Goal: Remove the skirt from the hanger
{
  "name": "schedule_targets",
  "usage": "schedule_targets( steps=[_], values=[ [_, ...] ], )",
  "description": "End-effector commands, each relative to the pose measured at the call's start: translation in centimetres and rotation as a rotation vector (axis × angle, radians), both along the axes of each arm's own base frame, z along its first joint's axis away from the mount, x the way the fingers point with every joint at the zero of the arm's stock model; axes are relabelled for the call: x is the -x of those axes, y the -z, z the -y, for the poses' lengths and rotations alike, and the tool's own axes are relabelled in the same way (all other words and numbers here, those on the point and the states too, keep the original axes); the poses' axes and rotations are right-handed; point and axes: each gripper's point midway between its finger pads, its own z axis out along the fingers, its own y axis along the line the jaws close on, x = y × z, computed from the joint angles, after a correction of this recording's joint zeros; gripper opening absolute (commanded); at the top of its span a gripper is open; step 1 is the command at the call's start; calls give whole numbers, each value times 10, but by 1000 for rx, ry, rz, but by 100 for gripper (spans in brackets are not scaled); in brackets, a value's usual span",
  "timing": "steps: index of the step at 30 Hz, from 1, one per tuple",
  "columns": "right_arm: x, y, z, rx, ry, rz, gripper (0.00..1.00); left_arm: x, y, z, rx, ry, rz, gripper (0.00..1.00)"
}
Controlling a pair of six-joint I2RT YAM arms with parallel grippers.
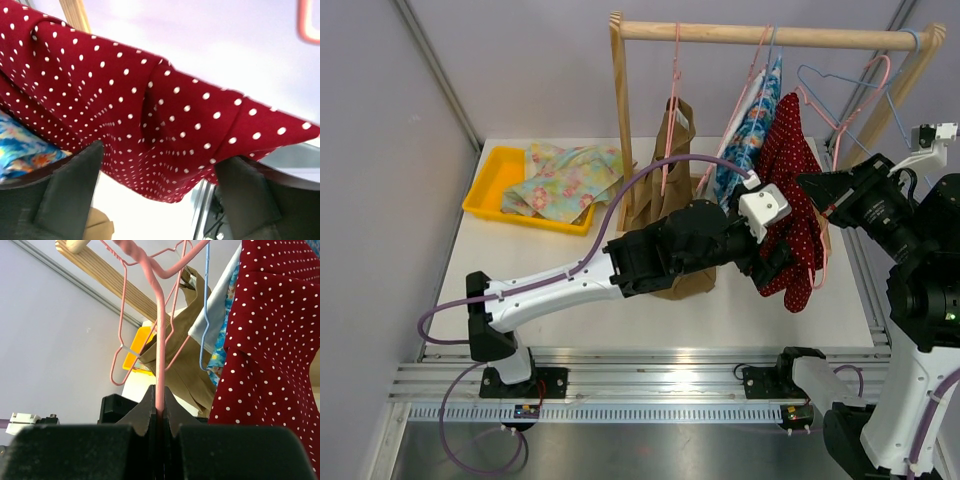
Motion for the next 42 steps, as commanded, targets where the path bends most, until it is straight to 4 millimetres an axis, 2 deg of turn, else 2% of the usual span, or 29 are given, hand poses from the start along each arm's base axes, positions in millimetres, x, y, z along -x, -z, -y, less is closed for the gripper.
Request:
schedule_targets(
  steps=[1, 2, 4, 5, 6, 10, 13, 14, 15, 16, 17, 18, 19, 20, 21, 22, 23, 24, 25, 27, 30, 34, 37, 40, 42],
  values=[
    [6, -27, -6, 4, -35, 102, 0, -3, -36, 9, 128, -15, 19, 77],
    [8, -30, -7, 3, -40, 109, 0, -3, -36, 10, 134, -15, 19, 55],
    [10, -32, -8, 1, -46, 114, 0, -5, -37, 12, 152, -29, 7, 23],
    [10, -32, -9, -1, -47, 115, 0, -7, -36, 13, 157, -37, 3, 4],
    [11, -33, -9, 0, -46, 119, 0, -8, -38, 12, 159, -43, 1, 0],
    [9, -34, -5, 12, -25, 122, 0, -9, -28, 7, 124, -73, -23, 0],
    [1, -36, 4, 44, 25, 125, 0, 8, 0, -1, 64, -85, -40, 0],
    [-4, -36, 10, 61, 55, 124, 0, 17, 25, -10, 20, -86, -54, 0],
    [-7, -36, 12, 70, 70, 123, 0, 23, 36, -14, 9, -88, -65, 0],
    [-11, -36, 15, 75, 82, 115, 0, 40, 48, -17, 1, -75, -101, 0],
    [-17, -37, 17, 84, 93, 116, 0, 51, 85, -31, -58, -67, -132, 0],
    [-19, -38, 18, 86, 96, 113, 0, 60, 96, -35, -53, -60, -158, 0],
    [-22, -38, 19, 86, 101, 111, 0, 79, 114, -42, -60, -49, -211, 0],
    [-26, -40, 19, 92, 100, 110, 0, 89, 120, -54, -52, -50, -236, 0],
    [-29, -41, 20, 94, 102, 111, 0, 98, 161, -69, -117, -65, -260, 0],
    [-31, -42, 21, 98, 104, 110, 0, 117, 173, -77, -123, -82, -298, 0],
    [-37, -42, 22, 102, 108, 105, 0, 126, 185, -86, -141, -98, -313, 0],
    [-39, -42, 23, 108, 114, 104, 0, 141, 204, -104, -174, -130, -336, 0],
    [-42, -42, 24, 116, 119, 104, 0, 147, 211, -112, -187, -148, -345, 0],
    [-51, -39, 28, 124, 138, 91, 0, 159, 220, -131, -208, -191, -363, 0],
    [-68, -35, 35, 138, 165, 85, 0, 165, 223, -148, -218, -232, -365, 0],
    [-94, -28, 42, 151, 197, 70, 0, 161, 200, -157, -190, -264, -354, 0],
    [-117, -22, 50, 162, 229, 59, 0, 153, 192, -168, -207, -301, -317, 0],
    [-149, -15, 57, 181, 257, 40, 0, 143, 181, -177, -217, -333, -280, 0],
    [-161, -9, 59, 188, 258, 20, 0, 135, 172, -187, -236, -365, -240, 0]
  ],
)
